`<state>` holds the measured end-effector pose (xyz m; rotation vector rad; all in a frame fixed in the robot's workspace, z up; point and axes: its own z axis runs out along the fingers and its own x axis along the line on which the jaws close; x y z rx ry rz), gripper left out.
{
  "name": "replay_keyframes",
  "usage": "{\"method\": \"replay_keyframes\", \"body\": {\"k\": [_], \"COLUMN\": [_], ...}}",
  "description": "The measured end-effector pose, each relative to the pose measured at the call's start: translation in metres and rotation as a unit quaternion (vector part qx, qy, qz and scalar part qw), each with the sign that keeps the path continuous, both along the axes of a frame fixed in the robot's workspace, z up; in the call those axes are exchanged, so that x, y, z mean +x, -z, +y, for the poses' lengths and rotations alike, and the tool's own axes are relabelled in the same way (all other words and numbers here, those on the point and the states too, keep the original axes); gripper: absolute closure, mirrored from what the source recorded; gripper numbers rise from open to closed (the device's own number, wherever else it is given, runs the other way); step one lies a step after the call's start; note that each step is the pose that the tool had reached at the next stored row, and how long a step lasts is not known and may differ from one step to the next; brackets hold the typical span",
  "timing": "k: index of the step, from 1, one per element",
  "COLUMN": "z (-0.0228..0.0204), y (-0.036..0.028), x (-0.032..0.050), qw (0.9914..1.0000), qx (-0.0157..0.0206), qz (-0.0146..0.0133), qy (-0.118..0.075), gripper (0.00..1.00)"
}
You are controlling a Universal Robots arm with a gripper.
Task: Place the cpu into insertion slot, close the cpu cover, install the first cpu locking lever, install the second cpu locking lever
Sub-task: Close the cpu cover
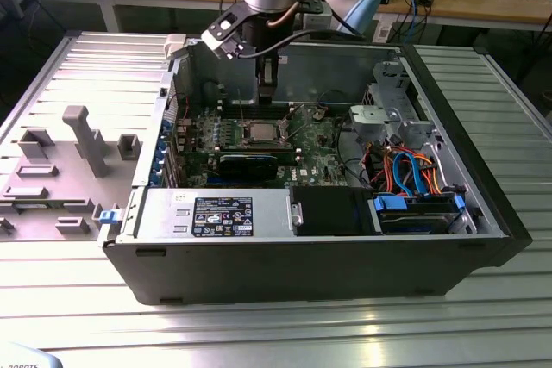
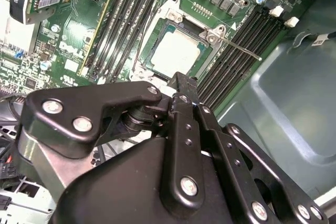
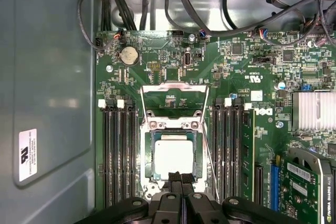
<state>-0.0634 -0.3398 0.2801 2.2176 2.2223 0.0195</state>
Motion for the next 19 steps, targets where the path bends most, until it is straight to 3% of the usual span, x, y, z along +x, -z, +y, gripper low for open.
{"method": "replay_keyframes", "body": {"k": [5,19], "z": [0.0,0.0], "y": [-0.0053,-0.0058], "x": [0.0,0.0058], "qw": [1.0,1.0], "qx": [0.0,-0.0002], "qz": [0.0003,0.0003], "qy": [0.0,0.0], "gripper": [0.89,0.89]}}
